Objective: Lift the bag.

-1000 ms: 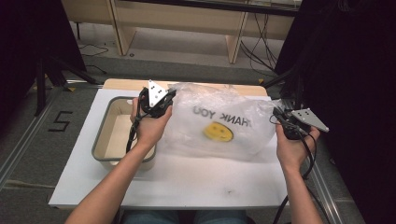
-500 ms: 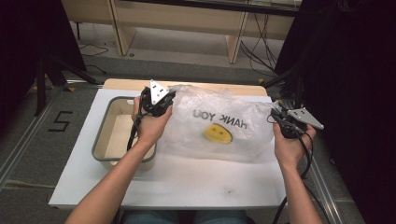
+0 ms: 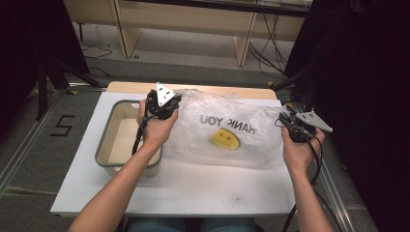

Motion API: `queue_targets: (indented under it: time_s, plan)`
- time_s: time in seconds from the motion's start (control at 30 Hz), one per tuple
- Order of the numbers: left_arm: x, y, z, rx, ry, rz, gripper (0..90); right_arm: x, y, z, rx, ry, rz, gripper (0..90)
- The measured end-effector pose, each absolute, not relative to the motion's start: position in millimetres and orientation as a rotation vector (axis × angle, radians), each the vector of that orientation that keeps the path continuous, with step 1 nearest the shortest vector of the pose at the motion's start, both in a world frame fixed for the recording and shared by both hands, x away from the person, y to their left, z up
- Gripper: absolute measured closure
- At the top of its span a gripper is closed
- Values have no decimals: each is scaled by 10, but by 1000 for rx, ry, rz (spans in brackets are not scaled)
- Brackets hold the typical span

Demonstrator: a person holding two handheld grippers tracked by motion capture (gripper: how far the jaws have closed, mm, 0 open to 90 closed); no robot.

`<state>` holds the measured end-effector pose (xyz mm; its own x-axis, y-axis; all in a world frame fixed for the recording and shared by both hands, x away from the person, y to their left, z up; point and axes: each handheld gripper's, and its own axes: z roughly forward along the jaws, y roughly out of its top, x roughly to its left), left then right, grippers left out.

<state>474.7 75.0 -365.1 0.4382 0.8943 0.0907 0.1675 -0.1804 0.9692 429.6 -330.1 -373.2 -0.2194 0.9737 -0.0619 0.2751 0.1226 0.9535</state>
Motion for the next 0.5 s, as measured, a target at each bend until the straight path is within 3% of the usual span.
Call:
queue_targets:
  time_s: [0.27,0.5]
  plan:
    - [4779,740,-3680,1654,952,854,872,4324,-3298,-3769,1247,1640,1129,896]
    - [4778,737,-3667,1645,960,856,816,4326,-3304,-3757,1244,1637,1132,892]
